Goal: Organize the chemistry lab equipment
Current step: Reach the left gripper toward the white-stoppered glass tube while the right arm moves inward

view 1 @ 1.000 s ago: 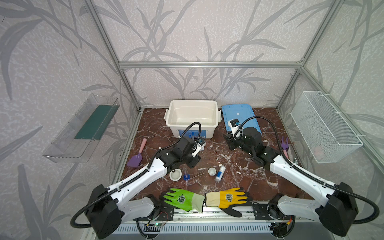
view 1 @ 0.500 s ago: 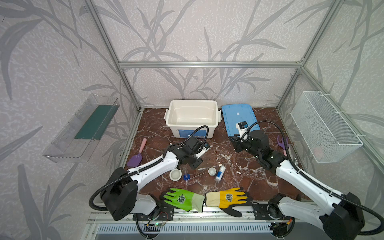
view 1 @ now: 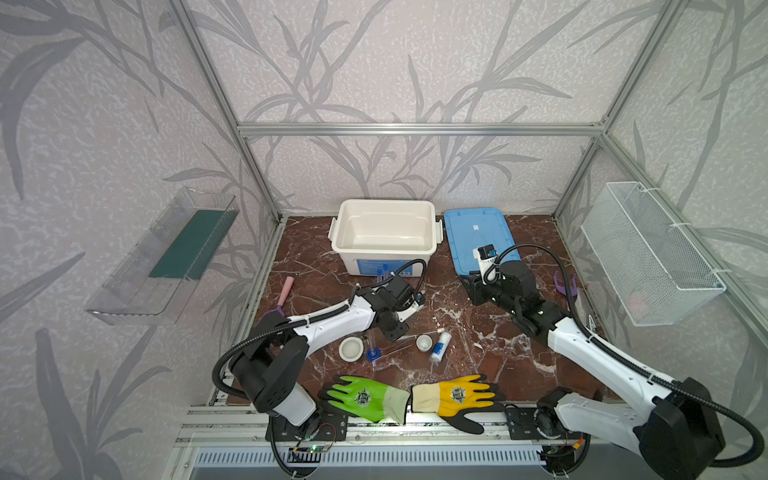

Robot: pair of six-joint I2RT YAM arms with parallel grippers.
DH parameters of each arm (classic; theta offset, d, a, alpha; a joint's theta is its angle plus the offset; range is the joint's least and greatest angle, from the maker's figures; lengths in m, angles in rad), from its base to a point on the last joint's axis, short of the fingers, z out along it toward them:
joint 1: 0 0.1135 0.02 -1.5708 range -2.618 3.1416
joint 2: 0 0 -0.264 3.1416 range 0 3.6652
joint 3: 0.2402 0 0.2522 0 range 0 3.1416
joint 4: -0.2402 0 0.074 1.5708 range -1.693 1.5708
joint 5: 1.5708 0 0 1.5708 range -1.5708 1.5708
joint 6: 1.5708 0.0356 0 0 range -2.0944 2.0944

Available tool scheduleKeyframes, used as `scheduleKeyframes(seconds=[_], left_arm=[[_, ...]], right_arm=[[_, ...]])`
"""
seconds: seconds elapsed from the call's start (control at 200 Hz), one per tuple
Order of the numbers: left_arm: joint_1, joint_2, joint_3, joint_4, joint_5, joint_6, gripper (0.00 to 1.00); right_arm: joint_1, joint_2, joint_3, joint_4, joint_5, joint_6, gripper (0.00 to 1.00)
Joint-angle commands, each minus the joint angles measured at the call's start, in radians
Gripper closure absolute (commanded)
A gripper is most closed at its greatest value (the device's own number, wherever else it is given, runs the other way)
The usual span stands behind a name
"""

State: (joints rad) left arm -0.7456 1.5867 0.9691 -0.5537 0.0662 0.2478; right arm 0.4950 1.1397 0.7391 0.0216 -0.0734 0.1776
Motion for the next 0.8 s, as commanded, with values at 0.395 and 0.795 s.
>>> scheduleKeyframes(seconds=[0.395, 0.795], left_arm=[[-0.011, 0.059, 0.037, -0.011, 0.03, 0.026, 0.5], [-0.014, 0.092, 0.054, -0.021, 0.041, 0.031, 0.5]], right_arm=[[-0.019, 0.061, 0.003, 0.065, -0.041, 0.026, 0.63], [-0.026, 0.066, -0.001, 0.078, -0.052, 0.028, 0.63]])
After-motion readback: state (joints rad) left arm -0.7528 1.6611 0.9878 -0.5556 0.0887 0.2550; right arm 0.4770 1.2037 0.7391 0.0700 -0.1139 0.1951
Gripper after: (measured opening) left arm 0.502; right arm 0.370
